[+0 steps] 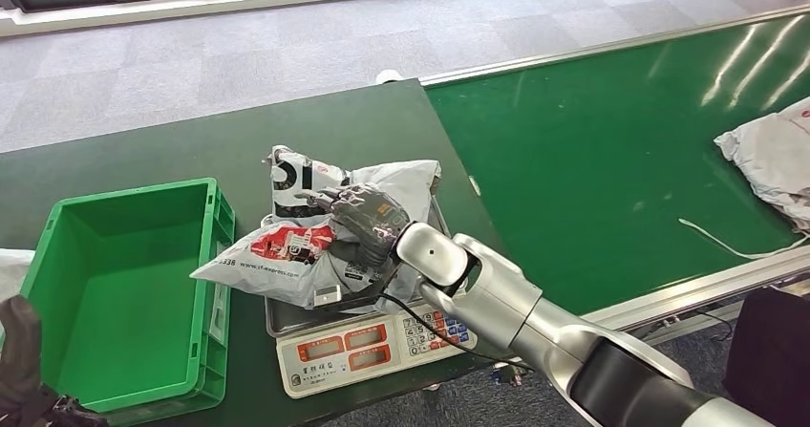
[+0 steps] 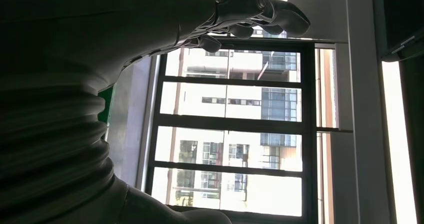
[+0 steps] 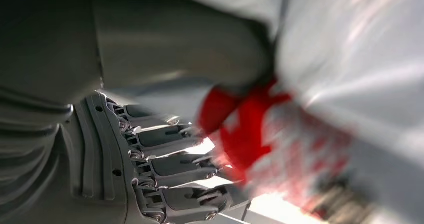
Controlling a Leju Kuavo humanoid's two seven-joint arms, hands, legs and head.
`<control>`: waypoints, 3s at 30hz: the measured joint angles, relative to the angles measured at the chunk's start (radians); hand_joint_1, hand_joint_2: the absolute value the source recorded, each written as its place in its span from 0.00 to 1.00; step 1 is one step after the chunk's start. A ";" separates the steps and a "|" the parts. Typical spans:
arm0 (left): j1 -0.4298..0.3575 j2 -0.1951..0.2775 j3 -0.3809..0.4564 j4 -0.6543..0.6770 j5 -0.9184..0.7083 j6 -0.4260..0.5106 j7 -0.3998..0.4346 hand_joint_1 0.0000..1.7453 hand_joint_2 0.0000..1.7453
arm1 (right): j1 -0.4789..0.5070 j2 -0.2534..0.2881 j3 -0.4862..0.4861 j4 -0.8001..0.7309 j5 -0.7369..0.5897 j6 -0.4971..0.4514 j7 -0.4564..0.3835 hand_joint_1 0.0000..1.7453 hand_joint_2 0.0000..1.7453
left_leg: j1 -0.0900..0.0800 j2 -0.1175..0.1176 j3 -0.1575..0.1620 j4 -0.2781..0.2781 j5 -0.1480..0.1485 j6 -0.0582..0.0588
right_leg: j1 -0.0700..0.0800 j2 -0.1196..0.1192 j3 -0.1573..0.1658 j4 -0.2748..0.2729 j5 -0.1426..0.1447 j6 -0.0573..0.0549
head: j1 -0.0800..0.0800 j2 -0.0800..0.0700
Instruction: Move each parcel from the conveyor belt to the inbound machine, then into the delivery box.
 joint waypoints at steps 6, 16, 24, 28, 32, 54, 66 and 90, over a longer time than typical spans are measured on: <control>0.001 0.000 0.000 -0.002 0.000 -0.004 0.000 0.00 1.00 | -0.001 0.003 0.007 0.005 -0.004 0.000 0.010 0.00 0.25 | 0.000 0.000 0.000 0.000 0.000 0.000 | 0.000 0.000 0.000 0.000 0.000 0.000 | 0.000 0.000; 0.001 0.000 0.000 -0.002 0.000 -0.009 0.000 0.00 1.00 | 0.008 0.003 0.008 0.005 -0.005 -0.001 0.019 0.00 0.00 | 0.000 0.000 0.000 0.000 0.000 0.000 | 0.000 0.000 0.000 0.000 0.000 0.000 | 0.000 0.000; 0.001 0.000 0.000 -0.002 0.001 -0.014 0.000 0.00 1.00 | 0.030 0.003 0.008 -0.015 -0.004 -0.089 0.034 0.00 0.00 | 0.000 0.000 0.000 0.000 0.000 0.000 | 0.000 0.000 -0.001 0.000 0.000 0.000 | 0.000 0.000; 0.001 0.000 0.000 -0.002 0.003 -0.022 0.000 0.00 1.00 | 0.044 0.003 0.000 -0.078 0.007 -0.237 0.042 0.00 0.00 | 0.000 0.001 0.000 0.000 0.000 0.000 | 0.000 0.001 -0.001 0.000 0.000 0.000 | 0.000 0.000; 0.001 0.000 0.000 -0.002 0.007 -0.028 0.000 0.00 1.00 | 0.066 0.003 -0.021 -0.150 0.021 -0.364 0.036 0.00 0.00 | 0.000 0.001 0.000 0.000 0.000 0.000 | 0.000 0.000 -0.001 0.000 0.000 0.000 | 0.000 0.000; -0.056 0.013 -0.116 0.276 -0.350 0.131 0.019 0.00 1.00 | 0.279 0.219 -0.375 -0.575 -0.168 -0.656 -0.506 0.00 1.00 | 0.000 0.000 0.000 0.000 0.000 -0.001 | 0.000 0.000 -0.002 0.000 0.000 0.000 | 0.000 0.000; -0.081 0.015 -0.143 0.356 -0.379 0.137 0.023 0.00 1.00 | 0.316 0.313 -0.500 -0.633 -0.224 -0.656 -0.665 0.00 1.00 | 0.000 0.001 0.001 0.000 0.000 -0.001 | 0.000 0.001 -0.002 0.000 0.000 -0.001 | 0.000 0.000; -0.383 -0.026 -0.436 0.921 -0.719 0.020 0.096 0.00 1.00 | 0.347 0.445 -0.656 -0.738 -0.400 -0.655 -0.613 0.00 1.00 | -0.001 0.004 0.000 0.000 0.001 0.000 | -0.001 0.005 -0.003 0.000 0.003 0.000 | 0.000 0.000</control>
